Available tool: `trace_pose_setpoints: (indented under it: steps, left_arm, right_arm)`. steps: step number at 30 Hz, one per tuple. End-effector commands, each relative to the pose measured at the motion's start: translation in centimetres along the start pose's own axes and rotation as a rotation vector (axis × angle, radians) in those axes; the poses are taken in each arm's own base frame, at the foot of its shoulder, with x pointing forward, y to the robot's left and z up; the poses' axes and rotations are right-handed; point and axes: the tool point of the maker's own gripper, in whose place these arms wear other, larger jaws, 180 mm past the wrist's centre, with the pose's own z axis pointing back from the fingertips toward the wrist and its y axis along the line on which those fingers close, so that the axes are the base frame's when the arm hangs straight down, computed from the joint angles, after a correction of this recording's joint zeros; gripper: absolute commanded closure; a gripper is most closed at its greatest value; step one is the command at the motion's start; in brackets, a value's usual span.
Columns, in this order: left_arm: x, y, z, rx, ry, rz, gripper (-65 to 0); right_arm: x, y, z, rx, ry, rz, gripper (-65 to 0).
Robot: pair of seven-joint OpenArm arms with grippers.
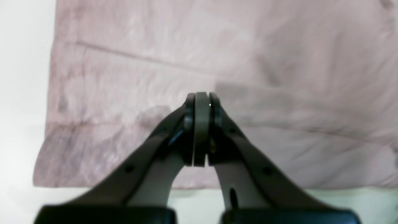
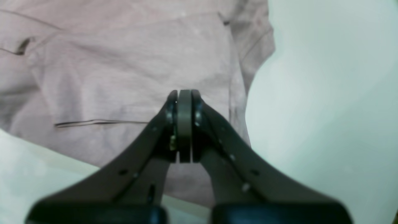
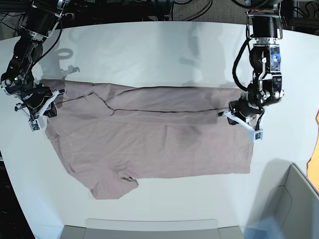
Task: Fold the T-shirt properly
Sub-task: 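Pull the folded edge back toward the robot with both grippers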
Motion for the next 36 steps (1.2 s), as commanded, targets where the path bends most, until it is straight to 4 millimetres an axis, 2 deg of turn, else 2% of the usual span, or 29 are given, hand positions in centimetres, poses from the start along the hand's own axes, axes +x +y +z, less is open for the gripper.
trace_pose_setpoints:
  steps: [1,4,7,9,11,15,18,20,30,33,36]
  left_arm:
    - [1.1,0.1,0.1,0.018,-0.033,-0.029,0.0]
    - [-0.6,1.2,-1.0,0.063,0.021,-0.050,0.0]
    - [-3.0,3.0,-2.3,0.097,0.093,-0.022,0.0]
    - [-4.2,3.9,-2.7,0.116,0.131,-0.009,0.0]
    - [-7.3,5.0,-2.6,0.136,0.198,0.000,0.0]
    - [-13.5,8.4,-0.9,0.202,0.321,-0.012,0.0]
    - [-17.5,9.9,0.9,0.231,0.387,-0.019,0.0]
    - [-19.2,10.5,2.2,0.243,0.415,-0.039,0.0]
    - [-27.3,10.7,7.3,0.247,0.566,-0.061,0.0]
    - [-29.2,10.5,8.9,0.244,0.600,-0.066,0.0]
    - [-30.4,10.8,10.5,0.254,0.623,-0.062,0.0]
  right_arm:
    - [1.5,-1.1,0.4,-0.017,-0.040,0.012,0.0]
    - [0.6,-1.3,-0.3,-0.002,-0.016,-0.017,0.0]
    - [-1.2,-1.6,-1.1,-0.019,0.062,-0.002,0.0]
    - [-2.3,-0.8,-1.8,-0.014,0.125,0.054,0.0]
    - [-4.1,0.1,-2.0,-0.010,0.194,0.109,0.0]
    - [-6.8,1.1,-1.1,-0.004,0.248,0.143,0.0]
    - [-8.1,1.7,-0.2,-0.005,0.271,0.167,0.0]
    - [-9.0,2.1,0.7,-0.006,0.286,0.188,0.0]
    - [-13.2,4.8,4.3,0.023,0.354,0.259,0.0]
    - [-14.9,5.5,5.2,0.039,0.385,0.263,0.0]
    - [-16.1,5.2,6.0,0.041,0.418,0.274,0.0]
